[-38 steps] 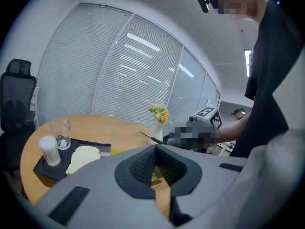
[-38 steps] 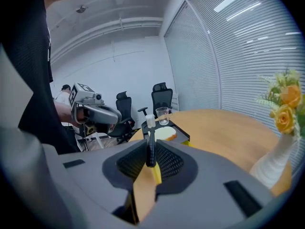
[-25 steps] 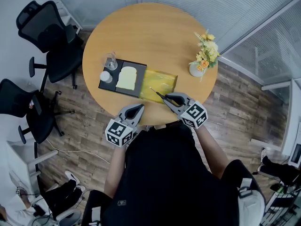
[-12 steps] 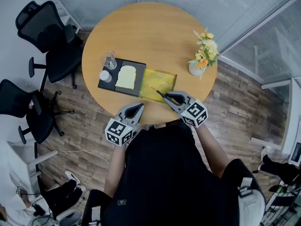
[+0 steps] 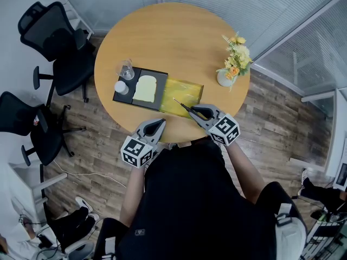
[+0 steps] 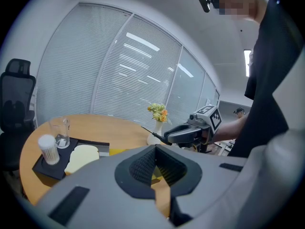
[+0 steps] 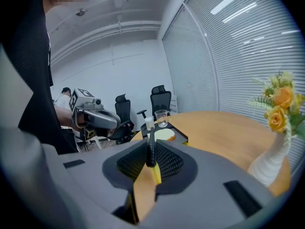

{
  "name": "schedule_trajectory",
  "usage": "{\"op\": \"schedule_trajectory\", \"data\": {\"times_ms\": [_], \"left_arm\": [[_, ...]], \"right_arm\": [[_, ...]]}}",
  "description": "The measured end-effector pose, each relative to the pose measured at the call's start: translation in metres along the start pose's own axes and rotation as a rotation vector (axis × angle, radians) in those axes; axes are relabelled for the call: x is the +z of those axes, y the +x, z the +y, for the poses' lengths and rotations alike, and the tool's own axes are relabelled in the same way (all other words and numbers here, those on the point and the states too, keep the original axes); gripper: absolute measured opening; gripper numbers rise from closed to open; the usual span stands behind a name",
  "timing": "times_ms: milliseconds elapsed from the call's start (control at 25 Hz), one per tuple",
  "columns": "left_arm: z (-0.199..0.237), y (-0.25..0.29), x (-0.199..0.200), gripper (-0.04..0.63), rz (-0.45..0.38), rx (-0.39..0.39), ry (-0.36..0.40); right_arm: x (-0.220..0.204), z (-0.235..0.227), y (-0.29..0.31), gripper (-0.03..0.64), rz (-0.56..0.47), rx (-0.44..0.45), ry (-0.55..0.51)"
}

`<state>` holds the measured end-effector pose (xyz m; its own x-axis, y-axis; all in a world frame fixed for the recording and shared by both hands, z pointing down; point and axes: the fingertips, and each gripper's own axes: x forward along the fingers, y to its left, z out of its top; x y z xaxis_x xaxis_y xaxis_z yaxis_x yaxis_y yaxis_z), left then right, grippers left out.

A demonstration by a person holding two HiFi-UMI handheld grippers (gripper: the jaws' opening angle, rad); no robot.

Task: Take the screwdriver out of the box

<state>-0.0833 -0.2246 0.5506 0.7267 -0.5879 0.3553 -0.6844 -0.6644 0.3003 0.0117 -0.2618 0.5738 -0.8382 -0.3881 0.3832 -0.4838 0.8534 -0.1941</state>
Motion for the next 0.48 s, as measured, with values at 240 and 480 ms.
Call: {"op": "schedule_trajectory", "data": {"times_ms": [240, 480], "left_arm": [[-0.0002, -0.0002, -0.0007, 0.006, 0.002, 0.000, -0.001], [-0.0001, 0.0018, -0.0016, 0.006, 0.008, 0.000, -0.002]], "right_arm": [[0.0002, -0.0009, -0.0001, 0.052, 0.004, 0.002, -0.003], [0.0045, -0.0006, 0.0006, 0.052, -0.003, 0.012, -0.005]]}}
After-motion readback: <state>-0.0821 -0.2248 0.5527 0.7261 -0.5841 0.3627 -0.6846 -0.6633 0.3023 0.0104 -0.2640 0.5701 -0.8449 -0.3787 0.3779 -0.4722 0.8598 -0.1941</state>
